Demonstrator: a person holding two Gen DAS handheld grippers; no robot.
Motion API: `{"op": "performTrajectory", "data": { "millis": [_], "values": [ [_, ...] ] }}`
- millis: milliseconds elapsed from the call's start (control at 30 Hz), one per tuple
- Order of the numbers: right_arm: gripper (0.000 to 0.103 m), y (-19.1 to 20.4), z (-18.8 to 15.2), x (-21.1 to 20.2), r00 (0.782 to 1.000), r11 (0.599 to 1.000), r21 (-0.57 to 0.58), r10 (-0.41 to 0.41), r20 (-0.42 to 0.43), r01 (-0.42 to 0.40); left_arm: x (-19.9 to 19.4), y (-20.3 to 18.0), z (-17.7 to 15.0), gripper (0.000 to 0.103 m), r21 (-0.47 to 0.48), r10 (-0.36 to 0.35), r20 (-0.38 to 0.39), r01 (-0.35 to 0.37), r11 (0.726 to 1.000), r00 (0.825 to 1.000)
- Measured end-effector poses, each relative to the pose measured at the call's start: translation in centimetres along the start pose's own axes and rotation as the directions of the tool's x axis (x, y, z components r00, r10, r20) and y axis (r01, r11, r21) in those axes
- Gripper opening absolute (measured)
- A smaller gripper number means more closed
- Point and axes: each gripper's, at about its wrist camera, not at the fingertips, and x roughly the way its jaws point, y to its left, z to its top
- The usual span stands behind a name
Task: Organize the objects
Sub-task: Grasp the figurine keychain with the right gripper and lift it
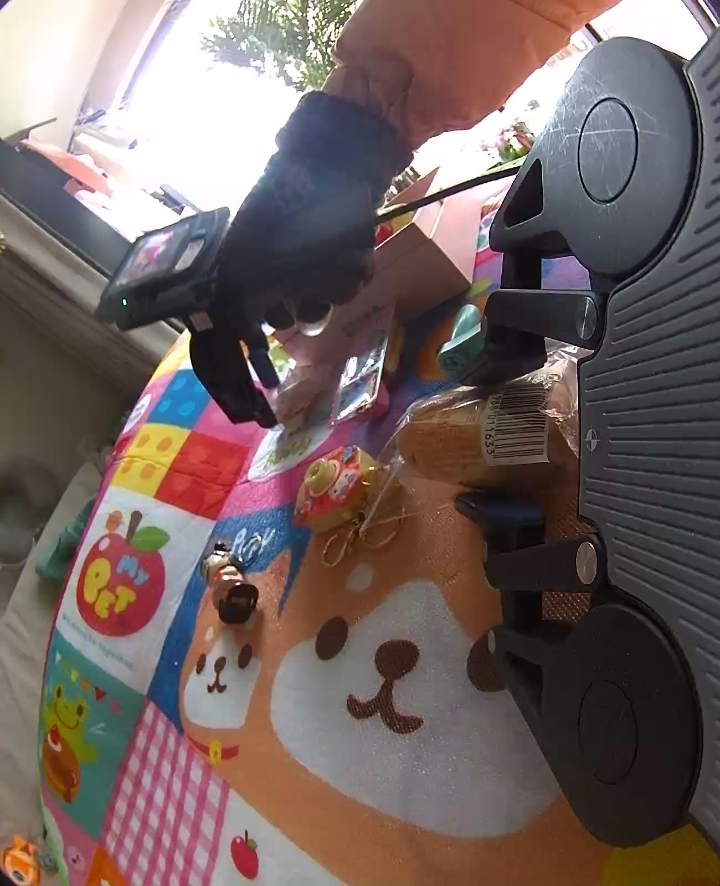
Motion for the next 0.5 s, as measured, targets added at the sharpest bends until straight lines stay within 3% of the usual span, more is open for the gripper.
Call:
{"op": "performTrajectory", "data": {
  "millis": [67,167,267,333,433,467,500],
  "values": [
    [0.029,-0.1,-0.4,0.3,0.998,0.999,0.022,0.033,-0.046,-0.032,-0.3,0.2,0.0,0.045,-0.012,0.013,0.015,-0.012,1.000,1.000],
    [0.029,-0.5,-2.0,-0.6,0.986,0.993,0.073,0.105,-0.125,-0.097,-0.9,1.5,0.3,0.045,-0.087,0.026,0.048,-0.022,0.996,0.999],
    [0.029,-0.7,-4.7,-3.2,0.956,0.975,0.087,0.220,-0.192,-0.206,-1.0,2.8,0.5,0.044,-0.164,0.000,0.056,0.010,0.986,0.998],
    [0.029,-0.4,-6.1,-5.1,0.941,0.968,0.057,0.250,-0.228,-0.243,-0.9,2.7,0.5,0.044,-0.157,0.006,0.057,0.003,0.988,0.998],
    [0.032,-0.1,-5.9,-7.9,0.941,0.955,0.059,0.295,-0.165,-0.289,-0.7,2.1,0.5,0.044,-0.124,0.023,0.054,-0.017,0.992,0.998],
    [0.036,0.2,-5.3,-8.6,0.943,0.950,0.052,0.311,-0.120,-0.307,-0.6,2.0,0.5,0.044,-0.118,0.024,0.051,-0.018,0.993,0.998],
    [0.046,0.8,-4.5,-9.2,0.945,0.947,0.036,0.322,-0.062,-0.320,-0.6,1.9,0.5,0.044,-0.114,0.026,0.051,-0.020,0.993,0.998]
  ]
}}
